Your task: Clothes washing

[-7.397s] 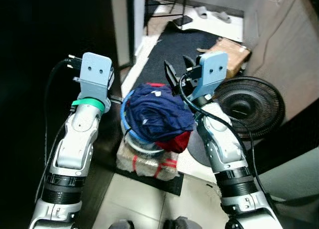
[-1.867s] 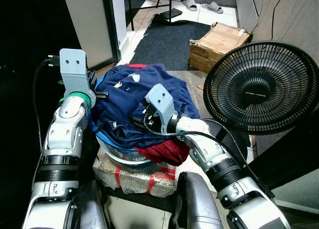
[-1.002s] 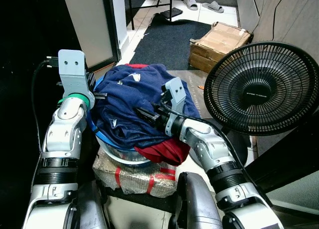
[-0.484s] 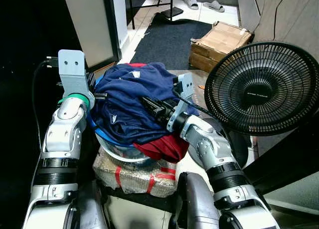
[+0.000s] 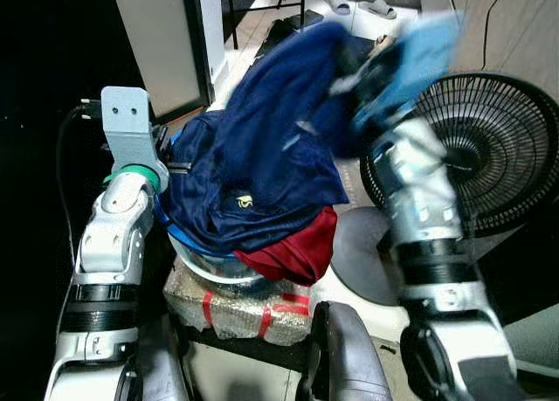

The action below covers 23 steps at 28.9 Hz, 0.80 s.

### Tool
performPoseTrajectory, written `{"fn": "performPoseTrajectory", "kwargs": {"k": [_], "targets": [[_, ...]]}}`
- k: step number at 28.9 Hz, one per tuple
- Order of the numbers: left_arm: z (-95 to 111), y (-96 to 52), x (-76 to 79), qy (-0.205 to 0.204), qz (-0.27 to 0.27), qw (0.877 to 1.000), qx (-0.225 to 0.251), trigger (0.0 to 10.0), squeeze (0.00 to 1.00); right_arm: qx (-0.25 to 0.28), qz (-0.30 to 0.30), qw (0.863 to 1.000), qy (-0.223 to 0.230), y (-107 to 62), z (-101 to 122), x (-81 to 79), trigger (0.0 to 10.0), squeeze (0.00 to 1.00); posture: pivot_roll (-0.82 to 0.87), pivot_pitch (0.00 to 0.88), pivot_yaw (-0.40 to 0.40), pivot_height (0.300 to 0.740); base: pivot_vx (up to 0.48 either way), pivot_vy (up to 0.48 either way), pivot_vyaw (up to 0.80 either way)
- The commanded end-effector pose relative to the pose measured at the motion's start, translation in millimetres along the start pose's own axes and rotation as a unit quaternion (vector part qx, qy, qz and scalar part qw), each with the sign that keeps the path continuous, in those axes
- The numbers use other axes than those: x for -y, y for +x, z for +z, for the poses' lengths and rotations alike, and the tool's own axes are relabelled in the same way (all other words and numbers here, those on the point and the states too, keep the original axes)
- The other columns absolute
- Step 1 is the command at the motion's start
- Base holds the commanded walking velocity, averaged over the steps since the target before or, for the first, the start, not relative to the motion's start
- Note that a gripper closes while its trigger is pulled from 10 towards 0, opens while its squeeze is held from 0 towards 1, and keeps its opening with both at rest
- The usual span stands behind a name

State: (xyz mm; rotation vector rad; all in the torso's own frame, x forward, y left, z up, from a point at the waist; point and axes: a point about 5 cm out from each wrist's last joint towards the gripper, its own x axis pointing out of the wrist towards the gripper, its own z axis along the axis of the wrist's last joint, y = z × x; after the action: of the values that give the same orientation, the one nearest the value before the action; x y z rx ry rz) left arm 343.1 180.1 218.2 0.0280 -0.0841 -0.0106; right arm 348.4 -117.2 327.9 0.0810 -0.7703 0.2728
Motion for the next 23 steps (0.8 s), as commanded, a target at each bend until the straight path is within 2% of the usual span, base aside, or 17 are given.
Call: {"fn": "performPoseTrajectory", "kwargs": {"k": [1,3,4,8,23], "targets": [[3.2,-3.4,6.0,0.000,-0.021,1.000,0.014,10.0,0.00,0.021,-0.011,1.000,-0.003,0.4,8.1,2.2,10.0,0.00,0.04,0.027,0.011,0.495,0.000,0.000,0.00],[6.1,-4.6,8.2,0.001,-0.027,0.999,0.022,10.0,0.00,0.021,-0.015,1.000,-0.002,0.0,8.4,2.6,10.0,0.00,0.04,0.027,0.011,0.495,0.000,0.000,0.00],[12.6,-7.3,12.2,0.001,-0.038,0.999,0.036,10.0,0.00,0.015,-0.048,0.999,-0.003,-3.9,1.8,5.9,10.0,0.00,0.04,0.022,0.011,0.500,0.000,0.000,0.00],[18.2,-10.3,15.1,0.004,-0.048,0.998,0.048,10.0,0.00,0.001,-0.085,0.996,-0.023,-6.8,-6.1,10.9,10.0,0.00,0.05,0.021,0.012,0.510,0.000,0.000,0.00],[37.2,-19.0,24.3,0.007,-0.074,0.994,0.081,10.0,0.00,-0.006,-0.107,0.994,-0.030,-13.4,-12.6,11.7,10.0,0.00,0.05,0.021,0.016,0.559,0.000,0.000,0.00]]}}
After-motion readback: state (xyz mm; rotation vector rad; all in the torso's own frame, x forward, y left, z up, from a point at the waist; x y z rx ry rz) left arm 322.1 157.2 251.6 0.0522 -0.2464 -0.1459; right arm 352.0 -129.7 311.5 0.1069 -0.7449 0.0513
